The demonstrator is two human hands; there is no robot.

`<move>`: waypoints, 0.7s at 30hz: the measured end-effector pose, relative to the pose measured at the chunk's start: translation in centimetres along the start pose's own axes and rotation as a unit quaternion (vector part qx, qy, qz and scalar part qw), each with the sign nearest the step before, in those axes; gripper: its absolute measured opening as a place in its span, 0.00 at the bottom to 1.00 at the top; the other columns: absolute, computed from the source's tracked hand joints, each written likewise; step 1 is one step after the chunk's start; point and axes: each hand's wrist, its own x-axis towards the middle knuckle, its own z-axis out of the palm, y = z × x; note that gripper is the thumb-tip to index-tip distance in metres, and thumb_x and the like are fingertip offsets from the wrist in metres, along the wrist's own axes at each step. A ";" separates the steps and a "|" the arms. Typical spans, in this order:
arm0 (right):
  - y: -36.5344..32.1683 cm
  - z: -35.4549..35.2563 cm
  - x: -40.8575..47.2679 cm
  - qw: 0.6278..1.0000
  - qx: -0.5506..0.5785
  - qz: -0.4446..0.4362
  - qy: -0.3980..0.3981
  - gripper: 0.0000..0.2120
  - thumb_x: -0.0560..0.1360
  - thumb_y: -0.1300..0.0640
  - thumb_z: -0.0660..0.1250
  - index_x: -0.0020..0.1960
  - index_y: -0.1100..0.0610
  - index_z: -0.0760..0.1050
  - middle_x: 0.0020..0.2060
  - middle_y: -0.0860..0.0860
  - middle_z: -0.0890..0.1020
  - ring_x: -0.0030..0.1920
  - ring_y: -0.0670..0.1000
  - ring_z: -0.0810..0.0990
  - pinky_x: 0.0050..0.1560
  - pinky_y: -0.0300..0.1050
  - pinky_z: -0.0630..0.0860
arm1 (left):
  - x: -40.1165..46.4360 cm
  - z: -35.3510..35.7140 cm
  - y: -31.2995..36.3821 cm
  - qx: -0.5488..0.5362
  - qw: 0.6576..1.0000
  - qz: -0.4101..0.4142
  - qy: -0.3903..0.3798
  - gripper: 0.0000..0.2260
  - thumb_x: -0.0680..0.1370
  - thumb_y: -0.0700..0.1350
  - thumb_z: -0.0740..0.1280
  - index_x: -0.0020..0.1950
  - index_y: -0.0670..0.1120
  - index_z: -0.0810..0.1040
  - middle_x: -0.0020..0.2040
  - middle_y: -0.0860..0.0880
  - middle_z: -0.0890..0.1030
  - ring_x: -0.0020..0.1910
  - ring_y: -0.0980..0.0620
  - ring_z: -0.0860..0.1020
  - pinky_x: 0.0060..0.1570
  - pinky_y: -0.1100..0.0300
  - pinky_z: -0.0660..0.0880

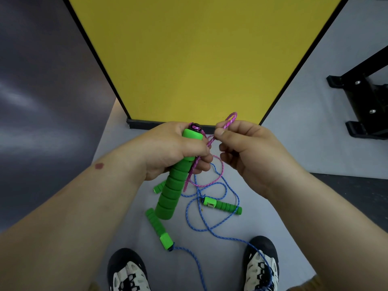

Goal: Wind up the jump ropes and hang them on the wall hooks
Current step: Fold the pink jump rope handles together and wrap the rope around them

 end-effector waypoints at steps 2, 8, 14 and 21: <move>-0.2 -0.3 0.2 0.999 0.020 -0.014 0.032 0.04 0.76 0.62 0.72 0.50 0.60 0.83 0.40 0.50 0.81 0.36 0.48 0.76 0.38 0.41 0.76 | 0.0 0.0 0.0 -0.004 1.000 -0.001 0.000 0.06 0.76 0.34 0.70 0.52 0.40 0.77 0.41 0.40 0.85 0.39 0.45 0.85 0.51 0.46 0.82; -0.5 -0.7 0.4 0.995 0.037 -0.037 0.080 0.02 0.77 0.60 0.72 0.48 0.58 0.82 0.36 0.48 0.79 0.37 0.49 0.76 0.39 0.42 0.77 | -0.1 0.0 0.0 -0.001 1.000 0.001 -0.005 0.06 0.76 0.34 0.71 0.51 0.40 0.77 0.42 0.39 0.85 0.40 0.44 0.85 0.52 0.45 0.82; -0.1 -0.1 -0.1 0.999 0.029 0.016 0.004 0.02 0.77 0.60 0.72 0.49 0.58 0.81 0.40 0.52 0.80 0.35 0.48 0.75 0.38 0.42 0.76 | 0.0 0.0 0.0 -0.005 1.000 -0.003 -0.003 0.07 0.76 0.33 0.71 0.53 0.38 0.78 0.42 0.39 0.85 0.39 0.45 0.85 0.49 0.49 0.84; -0.2 -0.1 0.0 1.000 0.018 -0.002 0.022 0.03 0.77 0.61 0.71 0.49 0.61 0.82 0.39 0.49 0.81 0.34 0.46 0.75 0.37 0.41 0.76 | -0.1 0.1 0.2 0.000 1.000 -0.001 -0.003 0.07 0.76 0.34 0.71 0.53 0.39 0.78 0.43 0.39 0.85 0.39 0.46 0.85 0.52 0.46 0.82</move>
